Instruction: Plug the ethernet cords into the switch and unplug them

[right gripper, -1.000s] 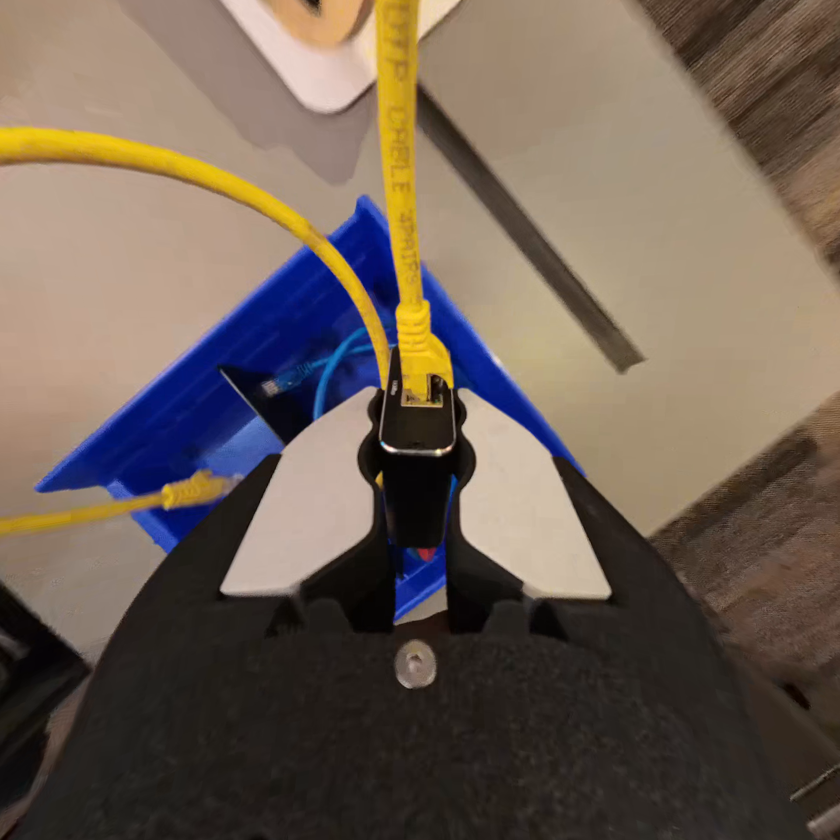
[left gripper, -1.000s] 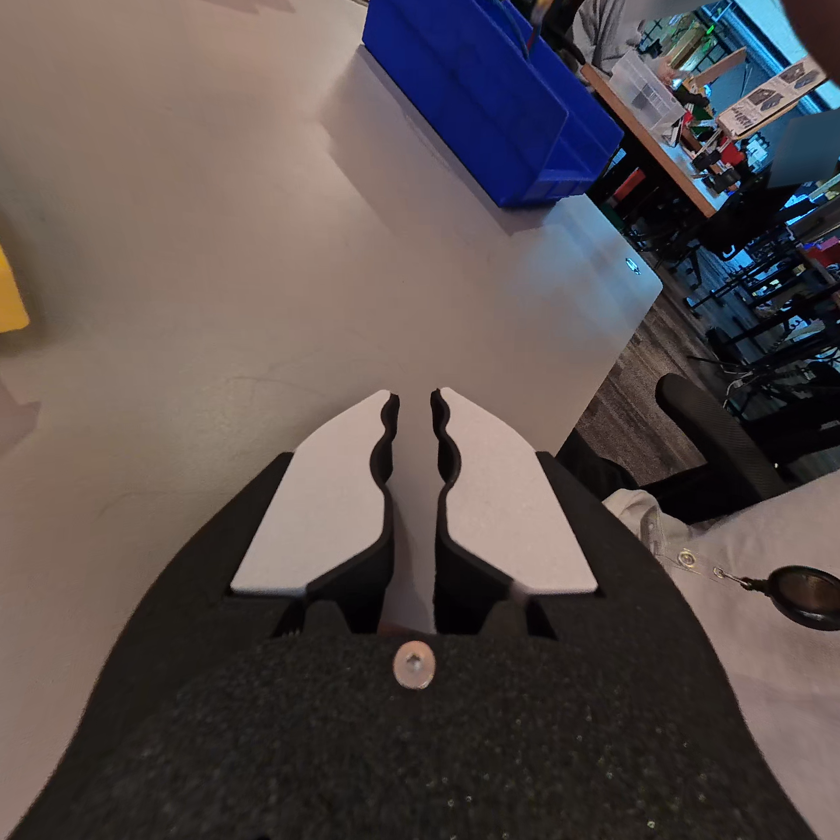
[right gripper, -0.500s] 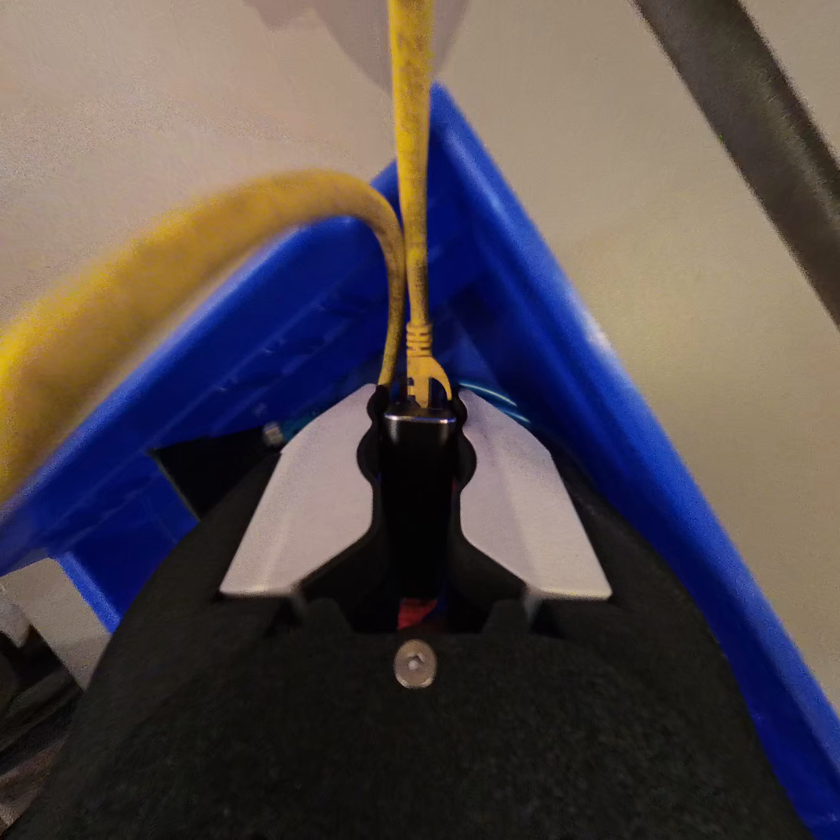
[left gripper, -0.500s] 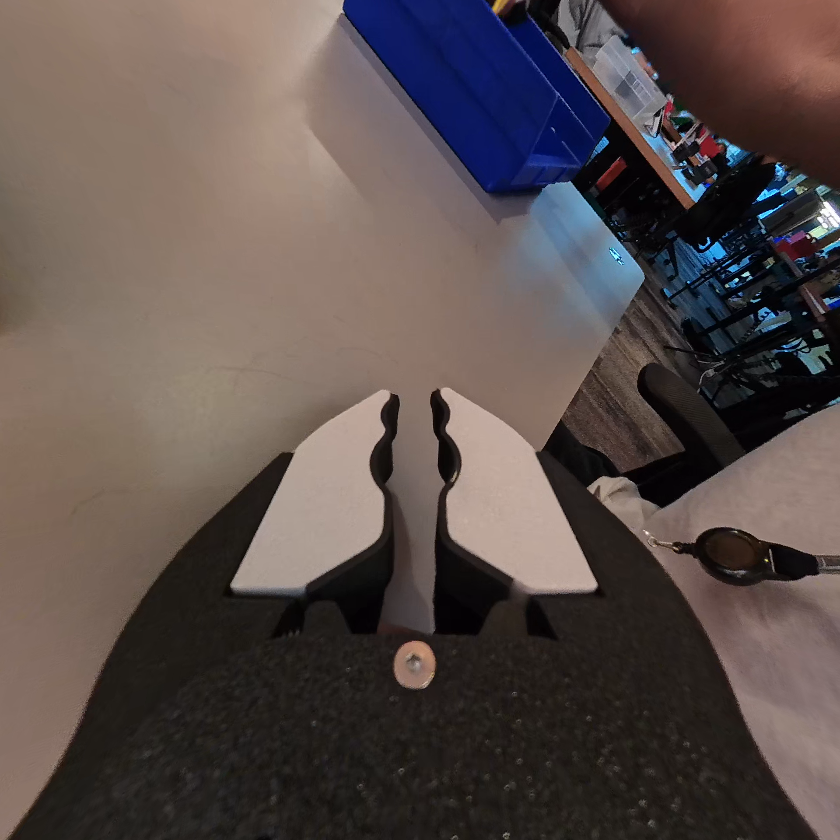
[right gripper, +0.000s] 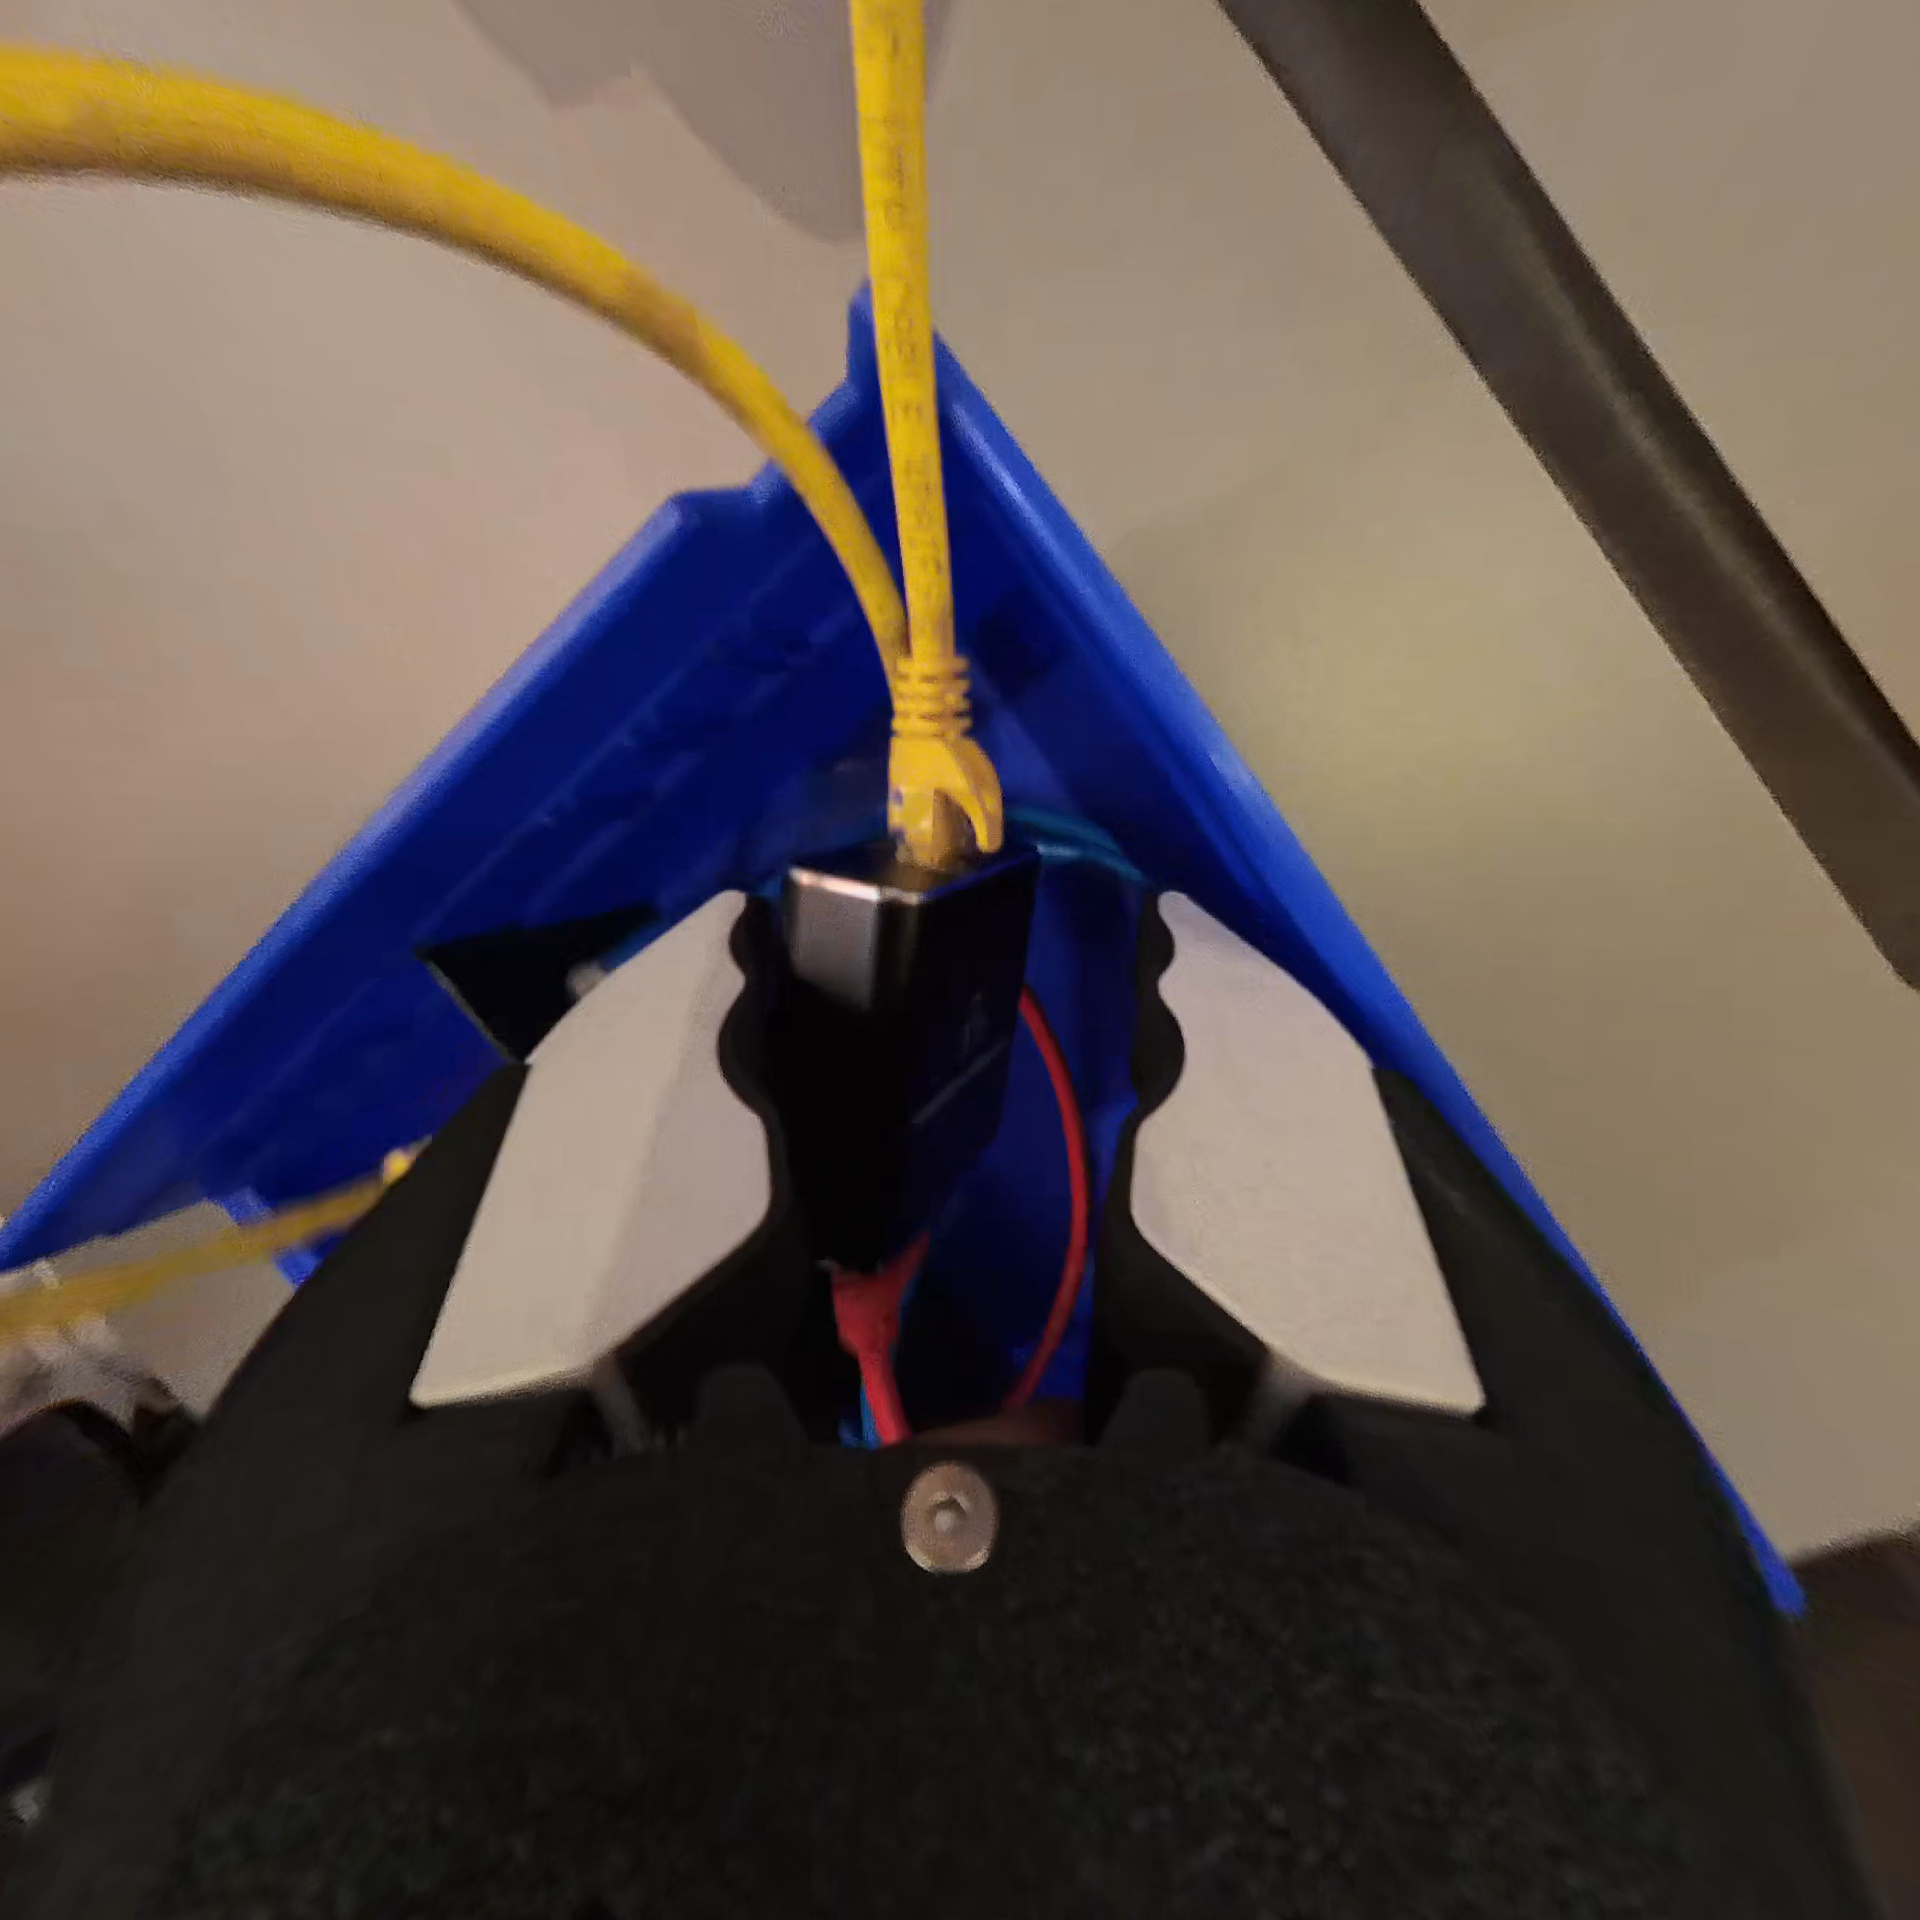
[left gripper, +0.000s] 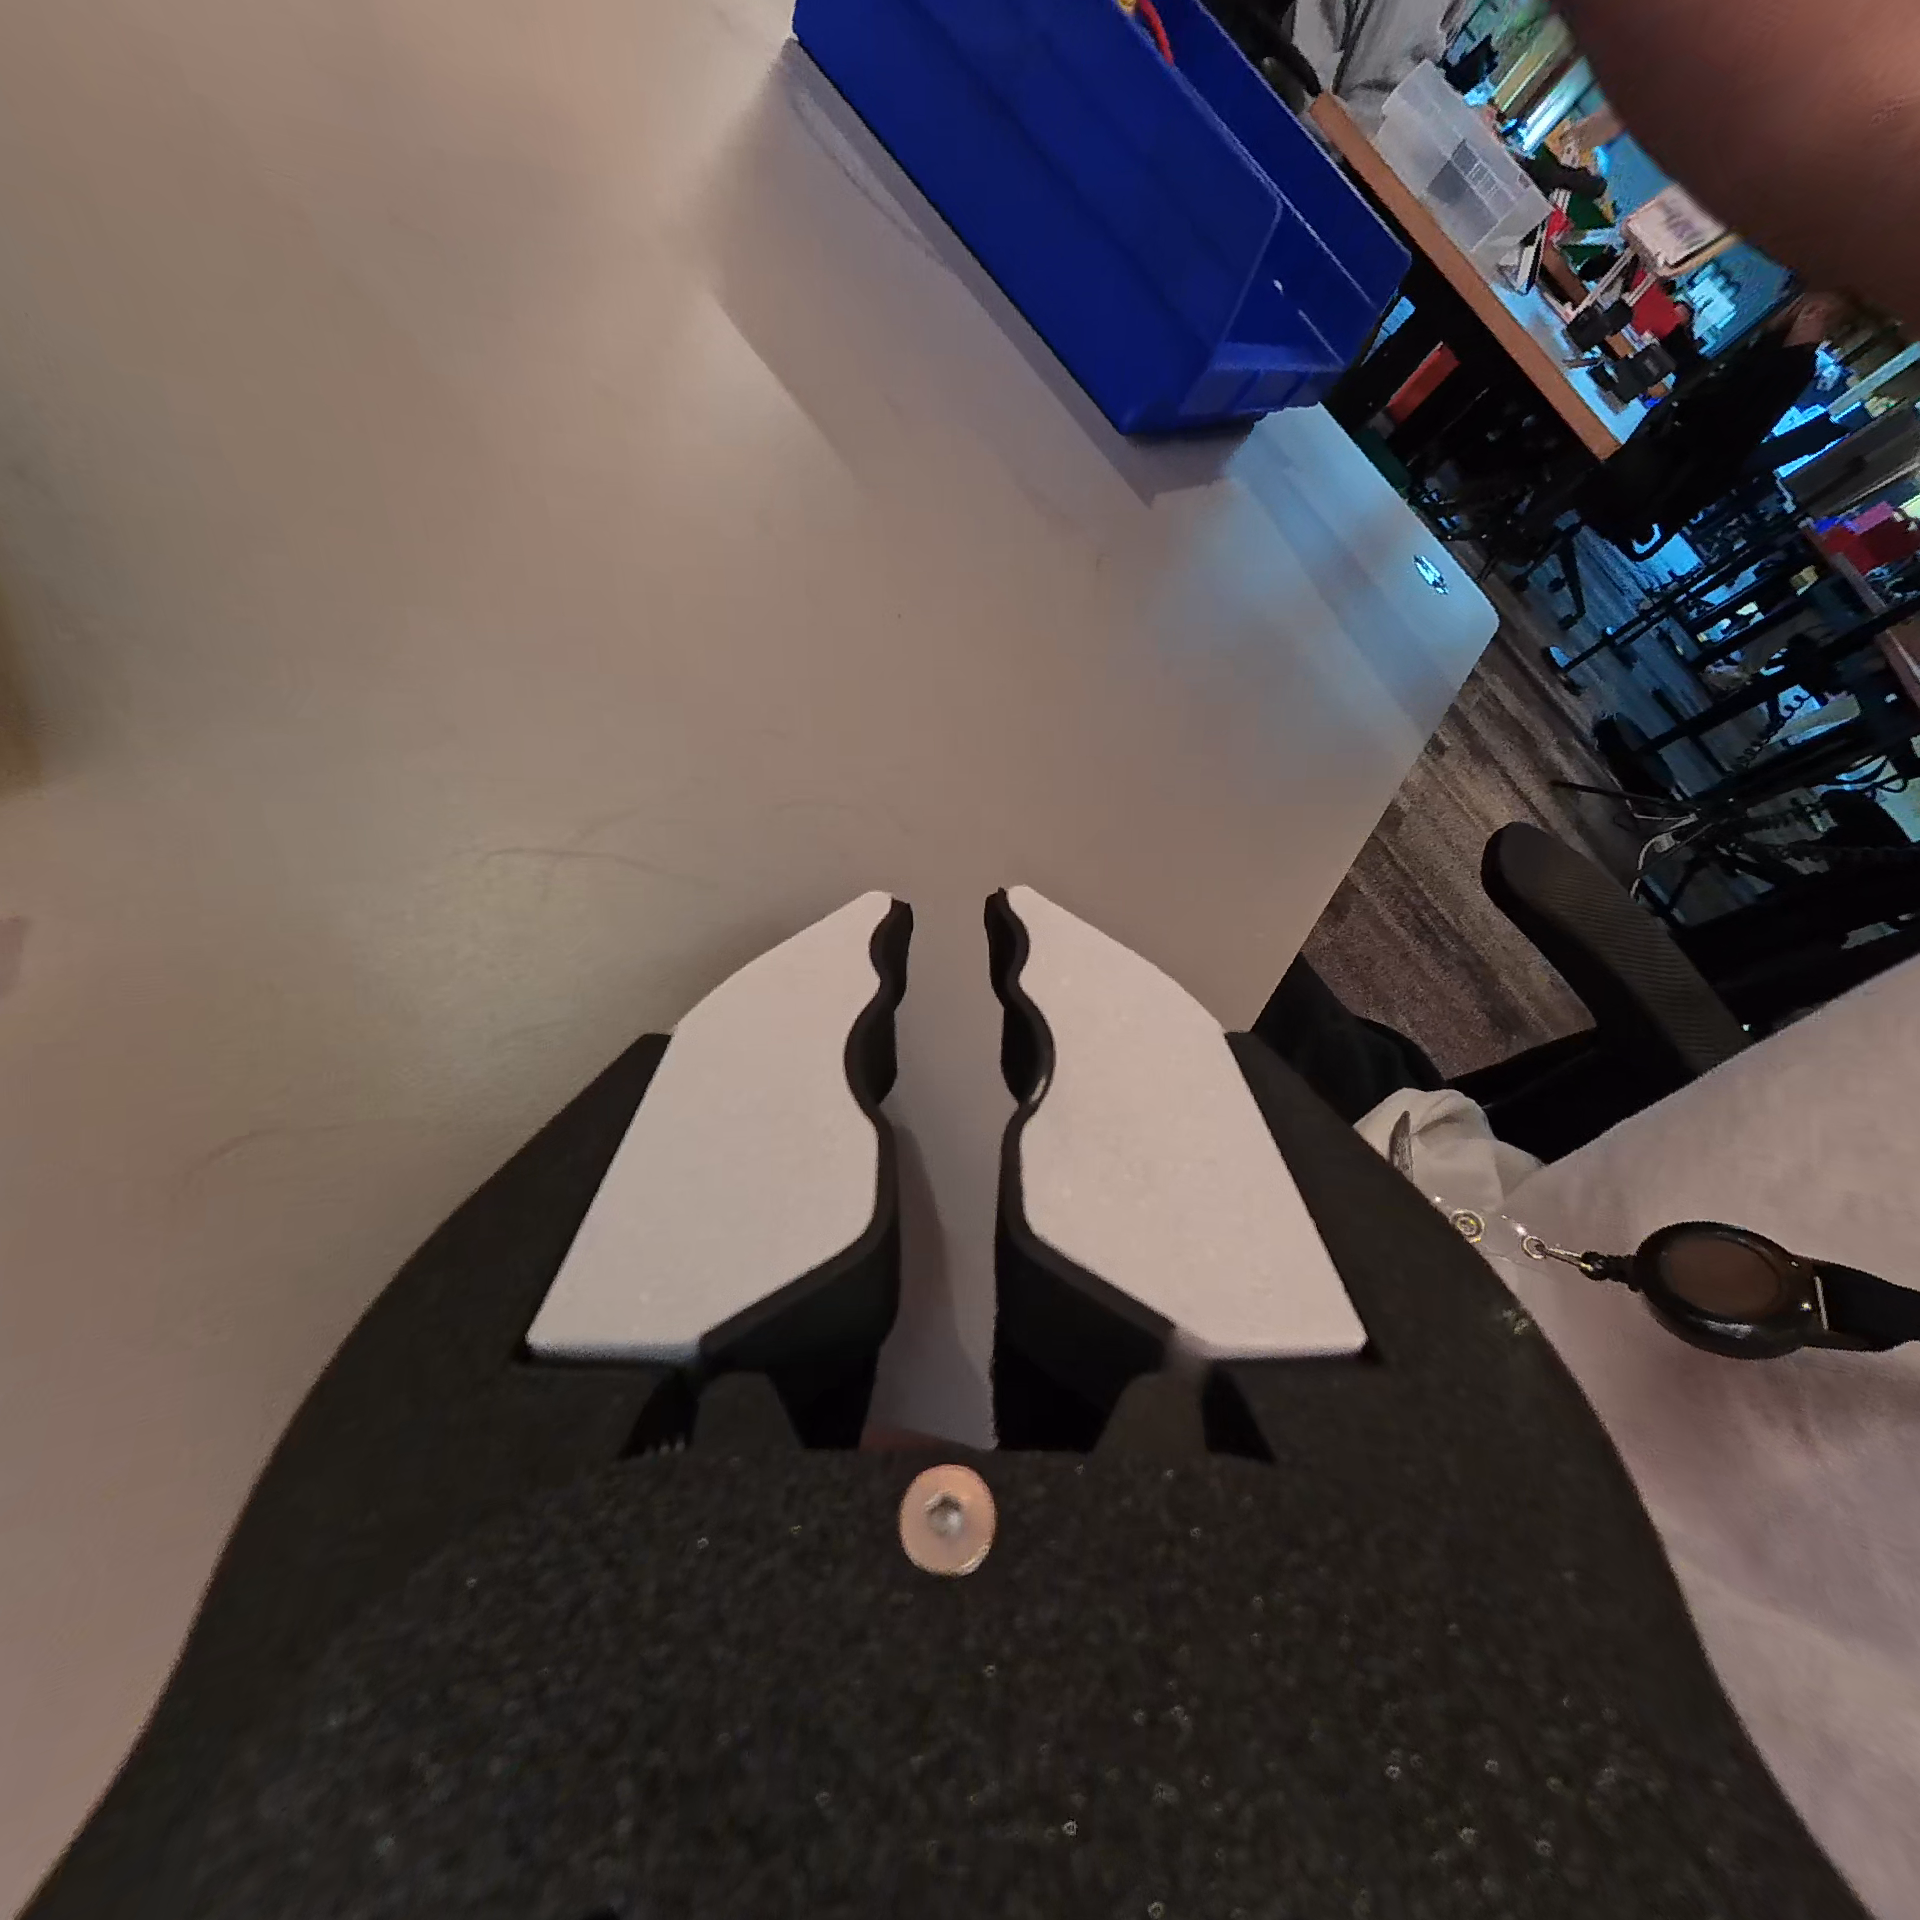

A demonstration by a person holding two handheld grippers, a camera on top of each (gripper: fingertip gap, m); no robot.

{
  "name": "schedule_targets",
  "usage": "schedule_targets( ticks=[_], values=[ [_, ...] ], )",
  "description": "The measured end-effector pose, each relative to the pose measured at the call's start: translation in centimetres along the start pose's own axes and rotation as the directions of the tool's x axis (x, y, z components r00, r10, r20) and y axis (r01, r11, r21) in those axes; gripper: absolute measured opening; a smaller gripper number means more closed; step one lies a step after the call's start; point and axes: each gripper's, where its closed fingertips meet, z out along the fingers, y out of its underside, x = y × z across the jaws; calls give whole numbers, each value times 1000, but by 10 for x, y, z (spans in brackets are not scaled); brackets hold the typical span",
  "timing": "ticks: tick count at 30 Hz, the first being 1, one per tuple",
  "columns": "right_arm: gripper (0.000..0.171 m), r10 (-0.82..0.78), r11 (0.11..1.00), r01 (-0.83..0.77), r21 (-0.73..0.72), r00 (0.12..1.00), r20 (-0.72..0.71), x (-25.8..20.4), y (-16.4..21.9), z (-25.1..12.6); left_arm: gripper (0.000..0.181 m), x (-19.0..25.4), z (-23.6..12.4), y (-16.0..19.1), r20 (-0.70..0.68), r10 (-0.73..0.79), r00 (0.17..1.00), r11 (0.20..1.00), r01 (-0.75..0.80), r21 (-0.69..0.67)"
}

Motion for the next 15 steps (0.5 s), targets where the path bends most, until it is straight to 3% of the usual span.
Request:
schedule_targets(
  ticks=[3, 5, 8, 12, 15],
  values=[
    [63, 28, 999, -27, -45, 999, 22, -2, 1, -18, 14, 0, 1, 2, 5, 9, 1000, 1000, -9, -12],
    [58, 87, 996, -87, -7, 994, 70, -2, -4, -30, 14, 0, 2, 2, 4, 11, 1000, 1000, -11, -15],
    [48, 208, 976, -210, 63, 978, 25, 21, -7, -45, 14, 0, 1, 2, 2, 8, 1000, 1000, -8, -16],
    [42, 297, 923, -264, 279, 951, -83, 56, -13, -76, 15, -3, -2, -1, 11, 6, 1000, 1000, -6, 1],
    [43, 348, 834, -224, 504, 923, -166, 59, -18, -117, 16, -6, -9, -10, 27, 19, 999, 999, -20, 44]
  ],
)
